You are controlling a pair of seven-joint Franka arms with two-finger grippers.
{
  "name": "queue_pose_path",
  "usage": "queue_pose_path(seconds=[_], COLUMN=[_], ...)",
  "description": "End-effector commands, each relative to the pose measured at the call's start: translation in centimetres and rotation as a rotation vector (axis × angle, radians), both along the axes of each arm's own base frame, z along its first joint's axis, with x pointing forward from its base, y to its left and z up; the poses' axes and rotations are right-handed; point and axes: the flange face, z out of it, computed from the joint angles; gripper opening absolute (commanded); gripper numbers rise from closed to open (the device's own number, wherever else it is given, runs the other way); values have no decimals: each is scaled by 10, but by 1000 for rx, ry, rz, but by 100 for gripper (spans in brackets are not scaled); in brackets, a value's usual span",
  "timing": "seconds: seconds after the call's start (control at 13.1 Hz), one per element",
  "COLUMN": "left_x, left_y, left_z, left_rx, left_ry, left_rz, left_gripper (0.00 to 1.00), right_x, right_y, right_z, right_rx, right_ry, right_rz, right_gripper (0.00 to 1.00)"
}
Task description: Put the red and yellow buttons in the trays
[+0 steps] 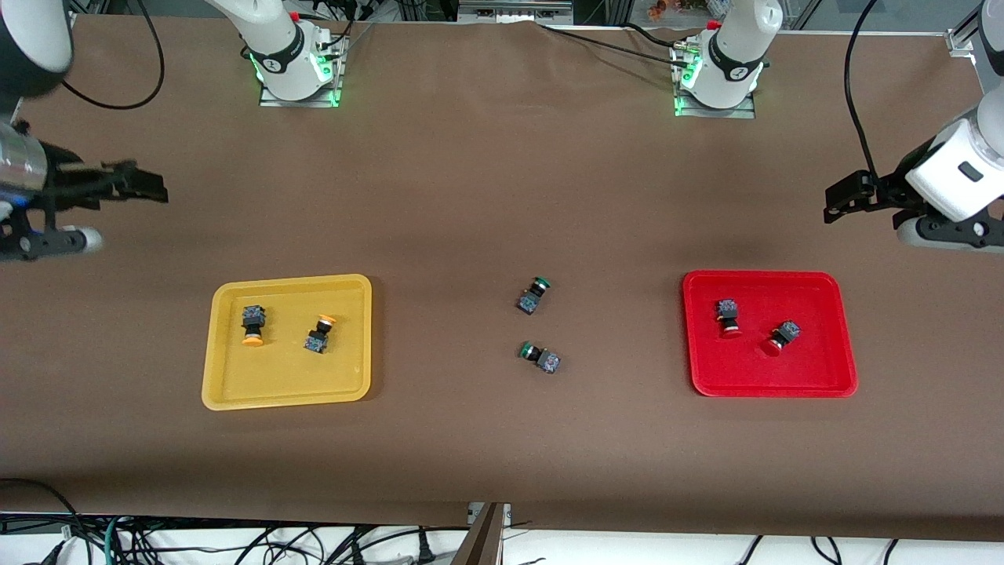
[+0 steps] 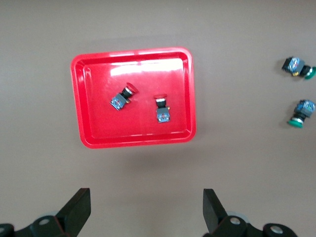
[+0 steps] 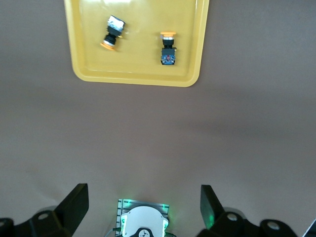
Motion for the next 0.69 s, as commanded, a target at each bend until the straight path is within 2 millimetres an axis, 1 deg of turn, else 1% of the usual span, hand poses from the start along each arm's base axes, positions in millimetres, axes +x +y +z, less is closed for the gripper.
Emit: queue_pose_path(seconds=[0.0,0.08,0.23,0.38,0.54,0.61], left_x=[-19,-20,-19,-18,-18,-18], left_y=[2,1,3,2,2,2], left_z=[3,3,4,3,3,3], left_rx=[-13,-13,-13,-11,-12,-12], left_ry=[-44,-44,-44,-35,-35,-36], left_rz=[20,20,21,18,20,18], left_gripper=[100,100,100,100,100,100], right_x=[-40,-51,-55,-61,-62,-59], right_y=[-19,-19,-21,-17,-15,-13], right_z=[43,50,49,50,48,44], right_rx=[19,18,-4,-7,-11,-10], right_ry=[-60,-72,-64,-60,-51,-42], right_rz=[1,1,7,-10,-38,-43], right_gripper=[100,100,100,100,100,100])
